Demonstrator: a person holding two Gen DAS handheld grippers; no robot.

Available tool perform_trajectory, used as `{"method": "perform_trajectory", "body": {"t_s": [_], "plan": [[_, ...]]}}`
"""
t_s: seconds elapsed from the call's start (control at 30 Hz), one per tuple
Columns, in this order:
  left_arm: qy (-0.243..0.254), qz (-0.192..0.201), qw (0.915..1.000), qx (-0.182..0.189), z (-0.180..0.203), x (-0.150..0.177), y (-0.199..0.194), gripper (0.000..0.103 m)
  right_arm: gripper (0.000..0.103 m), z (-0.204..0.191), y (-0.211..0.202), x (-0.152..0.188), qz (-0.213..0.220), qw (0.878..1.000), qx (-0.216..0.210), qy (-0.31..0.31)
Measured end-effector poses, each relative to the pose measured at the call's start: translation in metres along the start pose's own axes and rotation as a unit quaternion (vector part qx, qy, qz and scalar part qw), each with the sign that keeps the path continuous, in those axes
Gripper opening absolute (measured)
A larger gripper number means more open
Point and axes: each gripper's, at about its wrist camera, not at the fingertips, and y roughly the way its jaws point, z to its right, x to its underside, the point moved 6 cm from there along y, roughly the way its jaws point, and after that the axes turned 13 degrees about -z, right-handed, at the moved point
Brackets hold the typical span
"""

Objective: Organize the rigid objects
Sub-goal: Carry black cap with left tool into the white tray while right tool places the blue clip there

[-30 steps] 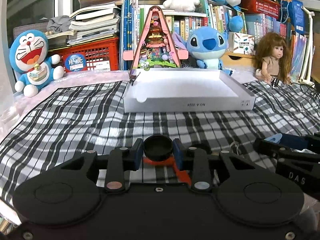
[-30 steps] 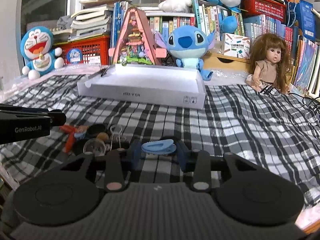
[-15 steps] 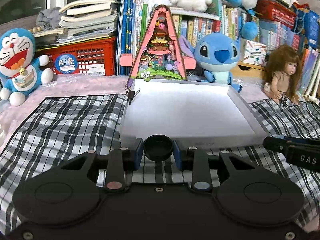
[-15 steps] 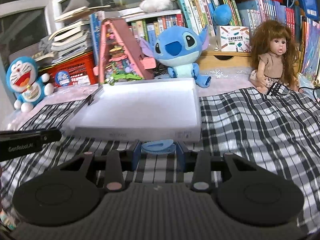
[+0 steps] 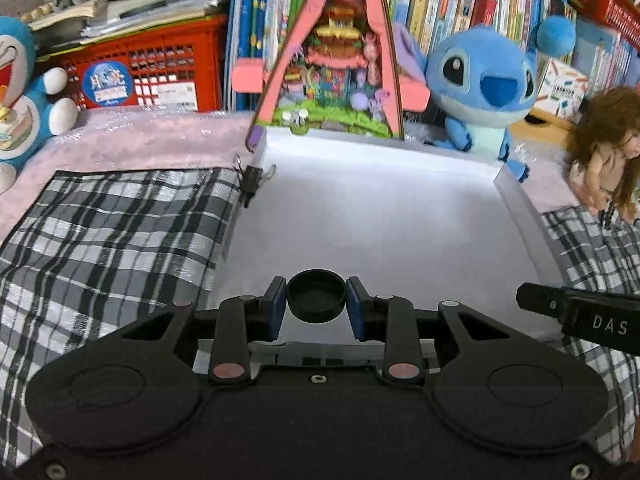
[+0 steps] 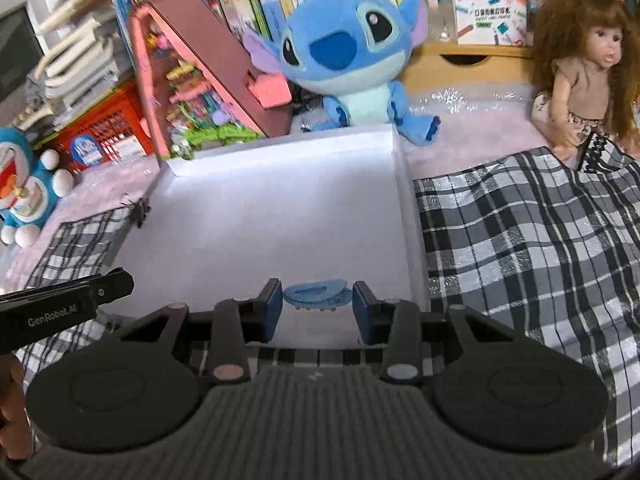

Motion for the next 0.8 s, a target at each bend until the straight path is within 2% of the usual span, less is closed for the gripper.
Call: {"method": "perform_trajectory", "body": {"t_s": [0.27, 0.8], "plan": [[0.007, -0.016, 0.9997, -0.015, 0.002, 0.001, 0.027, 0.03, 0.044, -0.001, 0.017, -0.006, -0.014, 1.0, 0.008, 0.002], [0.02, -0.02, 0.9991, -0.032, 0.0, 0.005, 0.034, 0.03, 0.044, 0.001, 0.036, -0.002, -0.033, 0.999, 0.02, -0.003]]}}
